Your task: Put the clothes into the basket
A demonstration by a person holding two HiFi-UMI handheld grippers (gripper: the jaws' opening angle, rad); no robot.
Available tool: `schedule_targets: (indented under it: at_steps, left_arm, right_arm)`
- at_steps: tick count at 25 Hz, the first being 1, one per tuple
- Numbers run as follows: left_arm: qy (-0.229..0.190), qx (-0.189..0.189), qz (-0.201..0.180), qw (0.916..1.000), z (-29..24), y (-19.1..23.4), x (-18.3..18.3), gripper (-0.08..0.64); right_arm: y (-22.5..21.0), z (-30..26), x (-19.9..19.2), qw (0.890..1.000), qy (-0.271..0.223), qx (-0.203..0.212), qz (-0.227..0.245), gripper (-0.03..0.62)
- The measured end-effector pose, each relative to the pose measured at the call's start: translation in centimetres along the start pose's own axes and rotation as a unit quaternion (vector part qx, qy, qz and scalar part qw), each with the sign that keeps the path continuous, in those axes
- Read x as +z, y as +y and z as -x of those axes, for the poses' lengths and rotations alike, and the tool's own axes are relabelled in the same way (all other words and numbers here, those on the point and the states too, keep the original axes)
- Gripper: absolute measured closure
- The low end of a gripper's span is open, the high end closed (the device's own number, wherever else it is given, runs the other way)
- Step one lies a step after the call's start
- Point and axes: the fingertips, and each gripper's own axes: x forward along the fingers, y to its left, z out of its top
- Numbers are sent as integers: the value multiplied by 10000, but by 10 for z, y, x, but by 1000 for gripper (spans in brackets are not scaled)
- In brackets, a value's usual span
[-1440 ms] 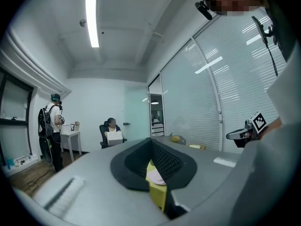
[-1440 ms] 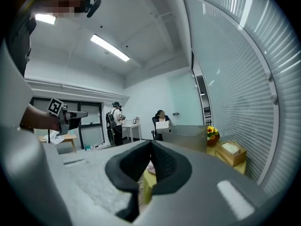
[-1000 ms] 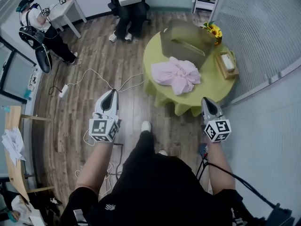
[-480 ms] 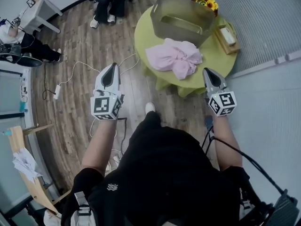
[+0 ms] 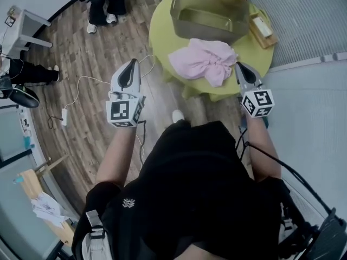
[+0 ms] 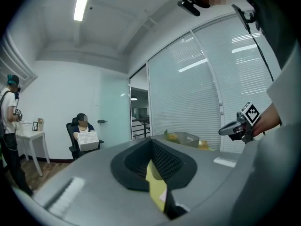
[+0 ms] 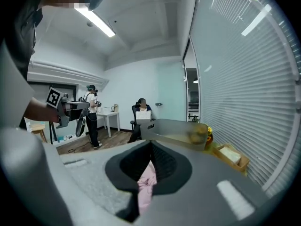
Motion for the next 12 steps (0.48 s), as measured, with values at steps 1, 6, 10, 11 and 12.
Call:
schedule_targets:
  at_steps: [1,6,10,11,12]
  left_arm:
    - [-24,-52,11,10000,-6,4,-1,555]
    - [-104,-364,117,9992,-36,3,2,555]
    - [-141,-551,159,9983,-57,-8,-1,555]
    - [-141,-574,165,9981,-60,-10,-1,555]
    - [-143,-586,165,9980,-64,-10,1,555]
  right_arm:
    - [0,-4,1,10000,20,-43,-1,591]
    - [-1,-16,6,9997,166,-159,123,591]
    - [-10,-30,0,9995,250,-171,128,591]
    - [-11,-33,-1,9995,269,-154,117,591]
    - [-12,-37,-2,9994,287,-132,113,591]
